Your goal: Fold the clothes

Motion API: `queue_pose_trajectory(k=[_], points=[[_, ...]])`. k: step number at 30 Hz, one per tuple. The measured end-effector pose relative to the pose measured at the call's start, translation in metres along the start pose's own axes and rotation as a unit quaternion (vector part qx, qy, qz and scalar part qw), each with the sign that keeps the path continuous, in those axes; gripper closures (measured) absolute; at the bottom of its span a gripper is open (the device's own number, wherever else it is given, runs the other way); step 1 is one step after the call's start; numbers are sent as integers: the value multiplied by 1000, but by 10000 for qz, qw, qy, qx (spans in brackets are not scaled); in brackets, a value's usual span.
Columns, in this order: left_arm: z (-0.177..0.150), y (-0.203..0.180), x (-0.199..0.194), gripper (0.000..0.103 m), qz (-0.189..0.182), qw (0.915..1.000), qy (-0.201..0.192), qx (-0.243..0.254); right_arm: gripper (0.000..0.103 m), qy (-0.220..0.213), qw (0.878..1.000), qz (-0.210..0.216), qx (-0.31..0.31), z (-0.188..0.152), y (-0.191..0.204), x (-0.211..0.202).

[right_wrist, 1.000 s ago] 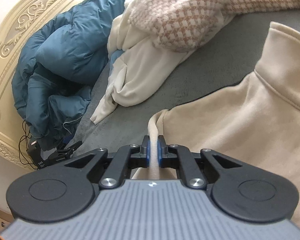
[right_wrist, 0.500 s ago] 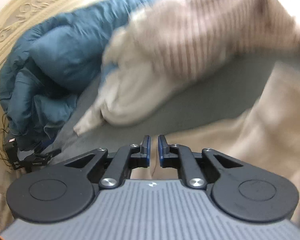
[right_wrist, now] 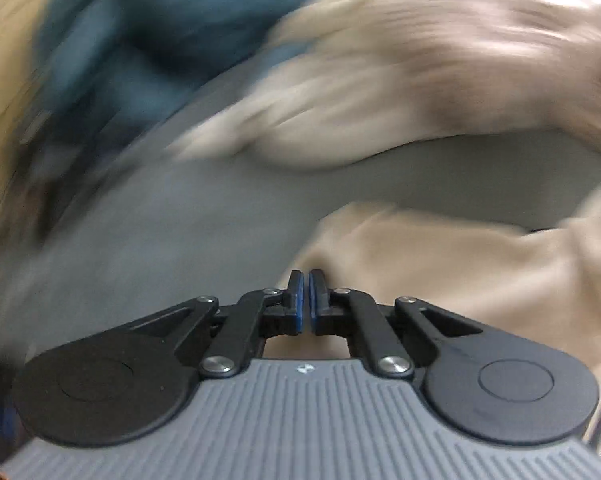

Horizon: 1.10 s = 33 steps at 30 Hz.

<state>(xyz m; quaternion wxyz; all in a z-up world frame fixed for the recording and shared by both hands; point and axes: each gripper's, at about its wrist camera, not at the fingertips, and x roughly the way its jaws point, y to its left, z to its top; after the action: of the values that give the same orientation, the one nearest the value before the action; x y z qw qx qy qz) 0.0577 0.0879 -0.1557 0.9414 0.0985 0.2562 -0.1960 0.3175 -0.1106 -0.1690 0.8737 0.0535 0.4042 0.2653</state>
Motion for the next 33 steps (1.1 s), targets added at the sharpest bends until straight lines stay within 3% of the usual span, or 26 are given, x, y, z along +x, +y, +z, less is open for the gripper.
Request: queue_pose_trajectory(k=[2, 4, 7, 11, 14, 15, 22, 25, 31, 33], points=[[0, 6, -5, 82, -97, 9999, 16, -137, 95, -126, 9987, -181, 457, 6, -14, -10], [0, 13, -17, 78, -190, 9994, -38, -300, 95, -314, 9984, -13, 479, 4, -14, -40], [-1, 24, -39, 76, -194, 9983, -132, -537, 95, -508, 9980, 369, 116, 0, -2, -104], [13, 38, -59, 72, -247, 9937, -453, -994, 95, -611, 9958, 517, -446, -11, 23, -187], [30, 32, -54, 68, -537, 9904, -648, -1097, 95, -420, 9958, 453, -677, -21, 42, -207], [28, 28, -47, 68, -495, 9922, -526, -1015, 95, -356, 9958, 396, -744, -25, 48, -208], [19, 0, 6, 73, -211, 9983, 308, -459, 95, -254, 9914, 445, -1203, -50, 75, -197], [15, 5, 4, 72, -142, 9981, 286, -519, 95, -75, 9883, 542, -1427, -52, 78, -169], [4, 22, 12, 67, -400, 9938, 318, -991, 97, 577, 9824, 820, -1575, -59, 71, -83], [2, 18, 11, 67, -356, 9947, 295, -918, 98, 653, 9807, 662, -1721, -63, 65, -57]])
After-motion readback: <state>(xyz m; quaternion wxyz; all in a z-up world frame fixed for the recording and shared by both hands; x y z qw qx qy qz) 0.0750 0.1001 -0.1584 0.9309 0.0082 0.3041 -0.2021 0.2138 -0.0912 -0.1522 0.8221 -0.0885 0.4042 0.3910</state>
